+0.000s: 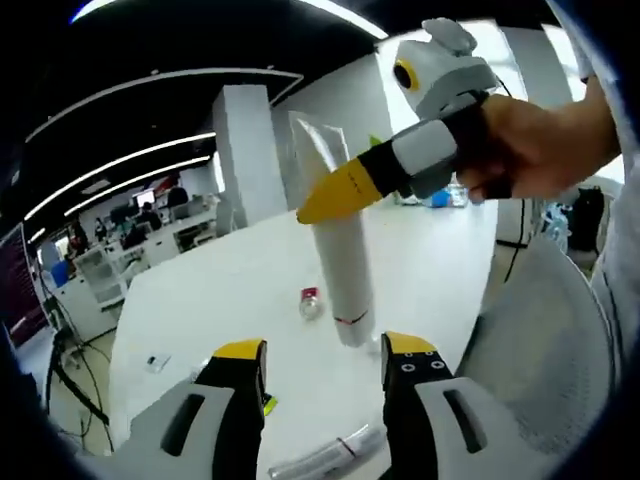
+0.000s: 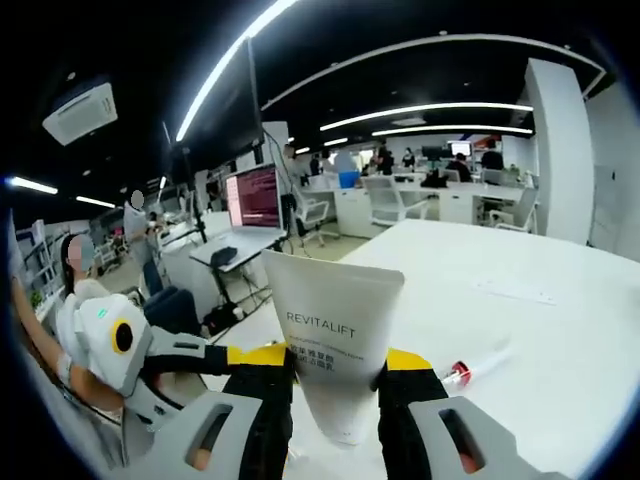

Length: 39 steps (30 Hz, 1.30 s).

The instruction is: Arrange the skincare products in the storage area until every visible bottle or jar stands upright without overlapping.

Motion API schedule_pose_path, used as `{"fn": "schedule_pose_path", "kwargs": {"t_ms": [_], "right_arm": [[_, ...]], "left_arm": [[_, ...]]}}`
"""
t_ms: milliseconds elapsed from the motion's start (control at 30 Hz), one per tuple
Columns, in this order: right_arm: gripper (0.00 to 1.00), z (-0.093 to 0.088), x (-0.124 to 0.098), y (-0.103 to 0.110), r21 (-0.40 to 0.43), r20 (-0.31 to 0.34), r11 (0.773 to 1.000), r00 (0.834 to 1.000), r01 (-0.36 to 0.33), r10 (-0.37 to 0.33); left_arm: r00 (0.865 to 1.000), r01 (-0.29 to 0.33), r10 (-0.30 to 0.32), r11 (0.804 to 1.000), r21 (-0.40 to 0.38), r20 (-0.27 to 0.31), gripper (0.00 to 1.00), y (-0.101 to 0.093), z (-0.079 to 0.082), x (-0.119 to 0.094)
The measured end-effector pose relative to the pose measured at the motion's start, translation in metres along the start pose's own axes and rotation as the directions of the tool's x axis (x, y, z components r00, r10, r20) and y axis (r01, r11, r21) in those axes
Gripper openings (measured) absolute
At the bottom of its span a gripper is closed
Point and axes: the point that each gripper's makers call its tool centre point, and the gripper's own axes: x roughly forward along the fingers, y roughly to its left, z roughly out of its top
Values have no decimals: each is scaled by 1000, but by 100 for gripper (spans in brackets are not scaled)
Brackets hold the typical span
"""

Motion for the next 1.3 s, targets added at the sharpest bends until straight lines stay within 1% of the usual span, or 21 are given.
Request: {"fn": "schedule_pose_path", "kwargs": {"t_ms": [33,67,133,200,233,300,333,367,400,433,467,500,633,767,800,833,900,933,1033,1267,1300], "right_arm": [[26,2,-1,-5,5,5,1000,1000,7,-7],[26,4,-2,-12,8,10,1000,1000,15,-15],[26,7,-3,-21,11,15,1000,999,29,-29],[27,13,-3,-32,11,23,999,999,44,-44],[27,16,-3,-38,12,27,999,998,53,-53],[27,21,-3,-47,8,33,998,997,66,-67],[27,24,-3,-54,3,37,997,996,76,-76],[27,27,-3,-59,-1,40,997,996,82,-82],[27,31,-3,-66,-4,46,996,995,94,-93],[27,33,-3,-71,-6,50,995,994,101,-100],[27,36,-2,-79,-6,54,994,992,111,-111],[27,38,-1,-84,-8,55,993,992,118,-118],[27,45,3,-110,-14,56,988,986,156,-155],[27,52,8,-135,-25,57,983,982,184,-183],[27,52,9,-137,-26,56,982,981,186,-185],[27,54,11,-145,-30,54,981,980,194,-192],[27,57,13,-155,-36,52,978,978,205,-203],[27,59,15,-163,-37,54,976,976,214,-212],[27,61,18,-177,-41,49,971,971,237,-235],[27,59,27,-211,-20,45,961,961,274,-273],[27,59,28,-213,-18,44,961,960,277,-276]], "left_arm": [[1000,-5,5,1000,9,-18,47,3,-5,0],[999,-3,3,1000,0,-35,48,5,-10,0],[999,-13,13,1000,-3,-49,53,13,-17,1],[995,-20,22,1000,17,-92,56,17,-27,3],[993,-27,30,999,31,-111,55,17,-33,4],[993,-21,24,999,26,-117,54,11,-40,9],[991,-17,21,999,32,-134,53,8,-45,10],[982,8,6,997,76,-188,51,5,-54,11],[979,19,0,996,91,-205,49,4,-56,11],[980,15,5,995,97,-201,46,4,-54,11],[983,15,2,996,92,-184,45,4,-51,10],[989,27,-16,997,77,-147,45,0,-45,10],[987,37,-24,996,76,-161,46,-2,-48,10],[988,29,-18,997,70,-153,46,0,-47,10],[988,30,-18,997,71,-154,46,0,-48,10],[987,34,-22,997,74,-159,46,-1,-49,10],[986,44,-34,997,58,-162,45,-3,-49,10],[986,46,-36,997,57,-162,45,-3,-49,10],[986,44,-34,998,52,-166,44,-3,-49,10],[984,38,-29,998,50,-175,42,-2,-51,10],[984,39,-29,998,50,-176,41,-2,-52,10]]}}
